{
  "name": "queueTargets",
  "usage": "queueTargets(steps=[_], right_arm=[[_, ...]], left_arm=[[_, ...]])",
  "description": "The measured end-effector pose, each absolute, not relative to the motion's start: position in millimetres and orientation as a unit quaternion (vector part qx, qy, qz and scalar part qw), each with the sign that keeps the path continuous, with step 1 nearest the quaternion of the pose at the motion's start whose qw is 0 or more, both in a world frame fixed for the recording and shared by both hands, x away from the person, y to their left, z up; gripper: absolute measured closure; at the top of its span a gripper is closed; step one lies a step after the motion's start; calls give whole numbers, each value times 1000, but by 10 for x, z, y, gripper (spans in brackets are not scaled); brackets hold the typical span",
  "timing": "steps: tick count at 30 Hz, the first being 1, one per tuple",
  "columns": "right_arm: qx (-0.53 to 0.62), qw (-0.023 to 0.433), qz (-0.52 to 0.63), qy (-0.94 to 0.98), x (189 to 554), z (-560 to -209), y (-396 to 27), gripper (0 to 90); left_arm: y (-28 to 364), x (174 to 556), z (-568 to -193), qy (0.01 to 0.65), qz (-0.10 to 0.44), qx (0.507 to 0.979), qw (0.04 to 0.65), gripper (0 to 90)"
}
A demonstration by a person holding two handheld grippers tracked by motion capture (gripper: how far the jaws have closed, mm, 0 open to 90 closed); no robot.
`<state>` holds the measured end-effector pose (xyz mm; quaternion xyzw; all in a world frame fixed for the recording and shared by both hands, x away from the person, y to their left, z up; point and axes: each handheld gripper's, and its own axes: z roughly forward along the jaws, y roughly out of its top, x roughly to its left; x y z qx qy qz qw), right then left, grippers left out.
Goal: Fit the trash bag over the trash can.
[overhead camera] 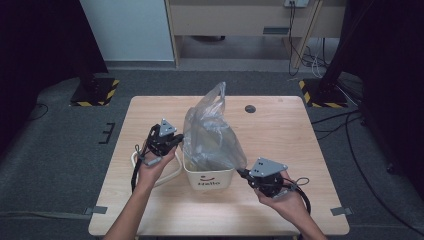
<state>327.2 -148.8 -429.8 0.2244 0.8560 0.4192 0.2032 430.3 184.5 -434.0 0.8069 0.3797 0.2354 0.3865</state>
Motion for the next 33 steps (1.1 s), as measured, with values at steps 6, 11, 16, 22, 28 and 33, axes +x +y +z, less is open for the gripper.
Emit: queueTargets(steps=[6,11,16,22,28,33], right_arm=[[229,202,418,856,3295,-4352,-1468,900],[232,207,417,854,3316,-4363,-1448,900],[236,209,417,852,3316,-4374,-1481,900],[243,216,413,850,3305,-4373,-1589,900],[240,215,414,851,3264,-4397,-1654,900],[236,216,409,855,3262,-4446,-1658,900]], left_arm=[[1794,4301,-4370,380,236,804,393,900],[1769,4292,-4398,383,234,800,397,900],[1738,4273,-4422,381,229,801,401,900],[1631,4246,-4440,368,221,808,403,900],[1614,4312,-4456,388,211,799,408,900],[1617,4374,-4500,398,193,795,416,900]])
